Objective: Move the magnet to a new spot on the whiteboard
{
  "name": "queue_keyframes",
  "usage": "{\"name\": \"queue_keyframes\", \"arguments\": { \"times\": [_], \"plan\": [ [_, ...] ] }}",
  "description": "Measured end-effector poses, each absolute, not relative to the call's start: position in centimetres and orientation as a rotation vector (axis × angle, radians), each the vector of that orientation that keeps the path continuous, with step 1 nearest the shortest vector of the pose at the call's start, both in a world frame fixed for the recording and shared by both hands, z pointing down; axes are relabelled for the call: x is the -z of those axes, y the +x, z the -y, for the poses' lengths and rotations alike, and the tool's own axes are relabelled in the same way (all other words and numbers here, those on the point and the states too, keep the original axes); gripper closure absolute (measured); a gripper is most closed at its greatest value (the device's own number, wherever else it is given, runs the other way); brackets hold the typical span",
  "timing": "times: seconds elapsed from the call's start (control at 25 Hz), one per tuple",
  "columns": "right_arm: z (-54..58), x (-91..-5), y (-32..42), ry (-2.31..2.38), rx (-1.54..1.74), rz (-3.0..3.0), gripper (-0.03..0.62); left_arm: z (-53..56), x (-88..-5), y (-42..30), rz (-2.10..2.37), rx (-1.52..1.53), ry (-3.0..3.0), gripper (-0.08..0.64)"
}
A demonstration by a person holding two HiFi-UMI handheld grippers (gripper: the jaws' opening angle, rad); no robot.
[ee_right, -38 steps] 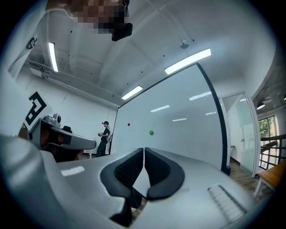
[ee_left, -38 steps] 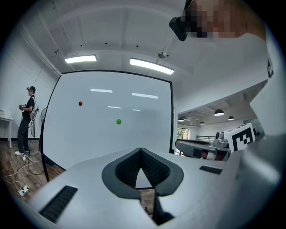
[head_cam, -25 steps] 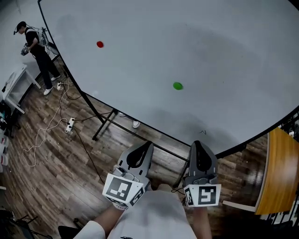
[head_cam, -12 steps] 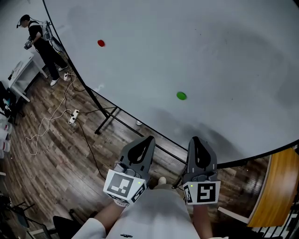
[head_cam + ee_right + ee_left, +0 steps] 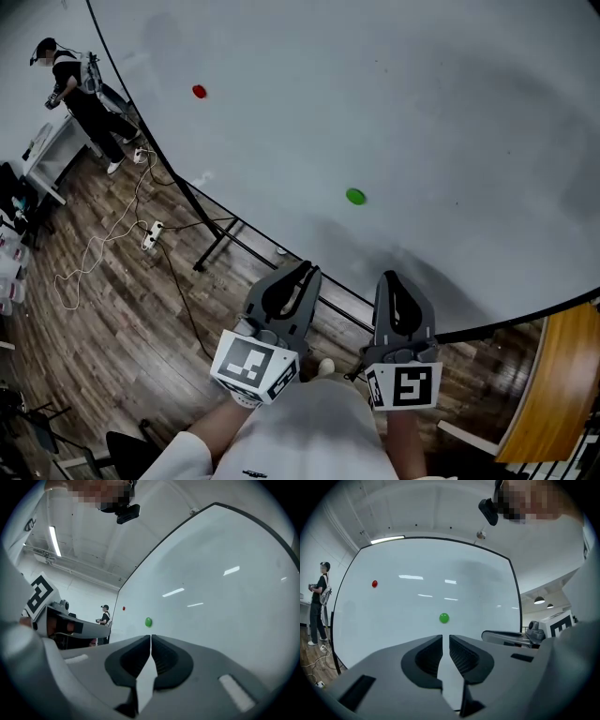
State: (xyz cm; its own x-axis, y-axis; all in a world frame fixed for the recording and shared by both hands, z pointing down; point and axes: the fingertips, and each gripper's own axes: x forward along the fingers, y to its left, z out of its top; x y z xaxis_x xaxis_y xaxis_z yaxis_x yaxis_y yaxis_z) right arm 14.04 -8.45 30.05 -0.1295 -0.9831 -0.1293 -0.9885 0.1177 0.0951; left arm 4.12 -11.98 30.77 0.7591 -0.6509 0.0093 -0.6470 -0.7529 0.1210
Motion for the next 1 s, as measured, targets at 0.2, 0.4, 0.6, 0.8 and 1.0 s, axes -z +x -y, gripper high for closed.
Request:
{"name": "queue_keyframes", "arguments": {
  "times": [0.2,0.4,0.6,0.8,1.0],
  "plan": [
    [9.2,-29.2,14.6,-2.05,-0.269,-2.317,0.584,13.5,-29.8,5.4,1.047,0.049,2.874,0.501],
    [9.5,-29.0,14.9,-2.054,-0.273,-2.306,0.584,15.0,-28.9,6.9,1.04,0.049,2.913,0.465],
    [9.5,-29.2,14.9,-2.059,-0.276,-2.305,0.584,15.8,-28.3,8.2,1.026,0.054,2.933,0.436],
    [9.9,-29.3,15.4,-2.061,-0.273,-2.312,0.584,16.9,-28.4,9.3,1.034,0.053,2.926,0.408],
    [10.0,-29.5,15.9,-2.057,-0.262,-2.311,0.584,18.0,-27.7,10.4,1.047,0.056,2.941,0.403]
  ]
}}
